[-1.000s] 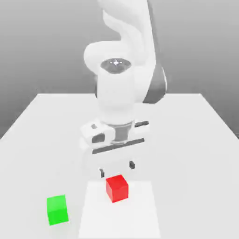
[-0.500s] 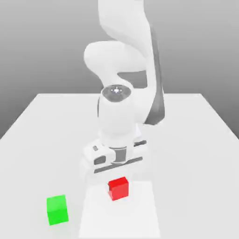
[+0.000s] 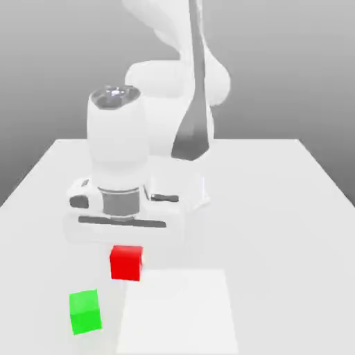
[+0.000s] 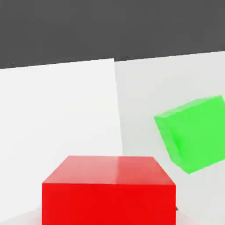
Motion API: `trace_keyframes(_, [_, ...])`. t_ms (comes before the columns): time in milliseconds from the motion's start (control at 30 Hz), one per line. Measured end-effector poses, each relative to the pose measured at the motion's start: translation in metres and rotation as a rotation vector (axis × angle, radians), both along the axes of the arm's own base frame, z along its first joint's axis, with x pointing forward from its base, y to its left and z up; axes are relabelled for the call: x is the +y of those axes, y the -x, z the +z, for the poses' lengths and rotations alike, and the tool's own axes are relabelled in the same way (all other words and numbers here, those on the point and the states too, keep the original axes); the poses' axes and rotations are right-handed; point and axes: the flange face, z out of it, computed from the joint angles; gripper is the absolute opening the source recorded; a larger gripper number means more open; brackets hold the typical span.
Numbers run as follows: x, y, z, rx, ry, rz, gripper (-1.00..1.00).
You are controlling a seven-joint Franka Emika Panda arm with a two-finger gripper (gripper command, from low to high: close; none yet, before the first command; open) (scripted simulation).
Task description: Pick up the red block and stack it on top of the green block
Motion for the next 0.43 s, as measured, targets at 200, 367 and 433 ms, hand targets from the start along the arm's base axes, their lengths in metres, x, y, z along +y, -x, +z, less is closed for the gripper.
trace_keyframes(200, [-0.048, -0.014, -0.004, -0.003, -0.008, -0.294, -1.0])
trace_keyframes(367, [-0.049, -0.015, -0.048, -0.003, -0.008, -0.307, 1.0])
trace_keyframes(433, [-0.049, -0.015, -0.048, -0.003, -0.008, -0.307, 1.0])
